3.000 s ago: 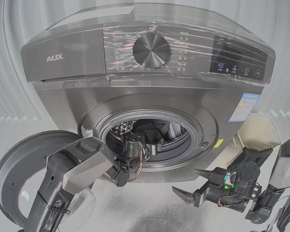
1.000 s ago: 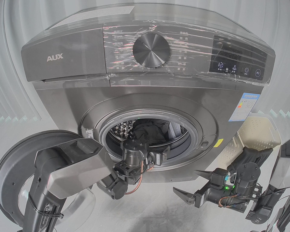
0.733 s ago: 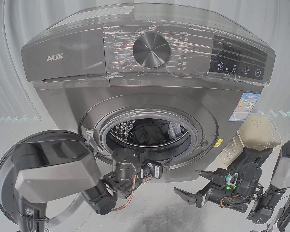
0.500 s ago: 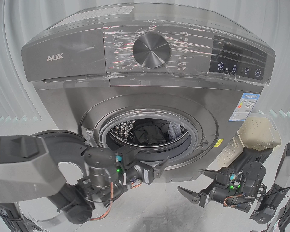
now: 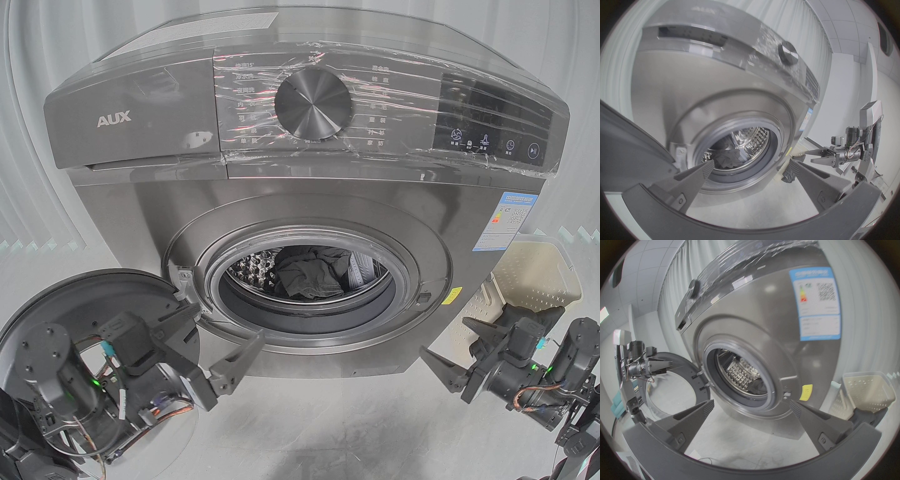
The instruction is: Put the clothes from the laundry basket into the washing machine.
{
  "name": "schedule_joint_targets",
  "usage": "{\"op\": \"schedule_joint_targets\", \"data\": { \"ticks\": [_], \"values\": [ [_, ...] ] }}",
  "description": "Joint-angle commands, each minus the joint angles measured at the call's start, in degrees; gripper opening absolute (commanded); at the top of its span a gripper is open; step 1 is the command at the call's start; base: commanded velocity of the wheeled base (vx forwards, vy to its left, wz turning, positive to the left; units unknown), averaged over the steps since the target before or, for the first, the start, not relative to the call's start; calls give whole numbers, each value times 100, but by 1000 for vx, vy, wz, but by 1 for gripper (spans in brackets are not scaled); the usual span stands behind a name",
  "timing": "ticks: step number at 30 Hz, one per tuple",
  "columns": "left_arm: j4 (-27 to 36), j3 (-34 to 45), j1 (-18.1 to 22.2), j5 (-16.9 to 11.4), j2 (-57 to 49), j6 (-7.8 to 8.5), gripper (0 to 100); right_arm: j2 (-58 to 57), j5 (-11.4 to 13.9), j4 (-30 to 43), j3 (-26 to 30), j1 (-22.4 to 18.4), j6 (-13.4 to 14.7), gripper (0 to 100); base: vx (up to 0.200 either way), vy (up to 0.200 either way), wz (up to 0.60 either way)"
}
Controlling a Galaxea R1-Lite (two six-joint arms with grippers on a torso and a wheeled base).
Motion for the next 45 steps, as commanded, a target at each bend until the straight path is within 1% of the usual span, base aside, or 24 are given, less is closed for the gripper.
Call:
{"op": "schedule_joint_targets", "data": {
  "ticks": [1,6,7,8,10,14,16,18,19,20,22,26,27,28,29,30,35,36,38,39,40,42,44,45],
  "values": [
    [31,342,133,98,-901,86,100,-861,-107,289,138,-447,-31,100,-200,0,0],
    [84,579,159,98,-1349,157,100,-1300,-98,772,138,-553,-75,100,-200,0,0],
    [146,676,247,89,-1455,183,100,-1441,-107,966,138,-553,-57,100,-200,0,0],
    [181,702,282,89,-1481,218,100,-1476,-107,1027,138,-553,-49,100,-200,0,0],
    [225,869,476,81,-1560,394,100,-1819,-116,1405,138,-588,-49,100,-200,0,0],
    [286,931,616,54,-1885,473,100,-2390,-116,2020,138,-658,-49,100,-200,0,0],
    [576,1036,616,81,-2272,526,100,-2873,-116,2715,138,-676,-31,100,-200,0,0],
    [919,1036,616,89,-2606,526,100,-3260,-116,3242,138,-694,-31,100,-200,0,0],
    [981,1036,616,89,-2676,526,100,-3339,-116,3339,138,-694,-31,100,-200,0,0],
    [1394,1036,625,89,-3081,526,100,-3796,-107,3848,138,-746,-22,100,-200,0,0],
    [1868,1036,687,89,-3485,526,100,-4280,-98,4305,138,-896,-31,100,-200,0,0],
    [2747,1036,994,45,-4373,499,100,-5185,-81,5140,138,-1265,-40,100,-150,0,0],
    [2747,1036,994,45,-4373,499,100,-5185,-81,5140,138,-1265,-40,100,0,0,0],
    [3151,1036,1126,37,-4821,456,100,-5712,-81,5571,138,-1432,-66,100,0,0,0],
    [3187,1036,1144,37,-4856,456,100,-5756,-81,5597,138,-1441,-66,100,0,0,0],
    [3591,1036,1337,28,-5251,429,100,-6240,-63,5975,129,-1599,-75,100,0,0,0],
    [4953,1036,1882,-51,-6543,209,100,-7488,-10,7039,129,-2003,-75,100,0,0,0],
    [4997,1036,1900,-60,-6579,201,100,-7523,-10,7065,129,-2012,-75,100,0,0,0],
    [5815,1036,2251,-192,-7317,183,100,-8138,60,7610,129,-2170,-75,100,0,-100,0],
    [5815,1036,2251,-192,-7317,183,100,-8138,60,7610,129,-2170,-75,100,0,-200,0],
    [6351,1036,2532,-394,-7818,157,100,-8551,148,7988,129,-2328,-75,100,0,-200,0],
    [6869,1036,2875,-772,-8354,104,100,-8920,245,8348,129,-2478,-40,100,0,-200,0],
    [7168,1036,2998,-930,-8468,104,100,-8911,209,8366,129,-2478,-22,100,0,-100,0],
    [7177,1036,2998,-913,-8459,104,100,-8911,201,8357,129,-2487,-22,100,0,0,0]
  ]
}}
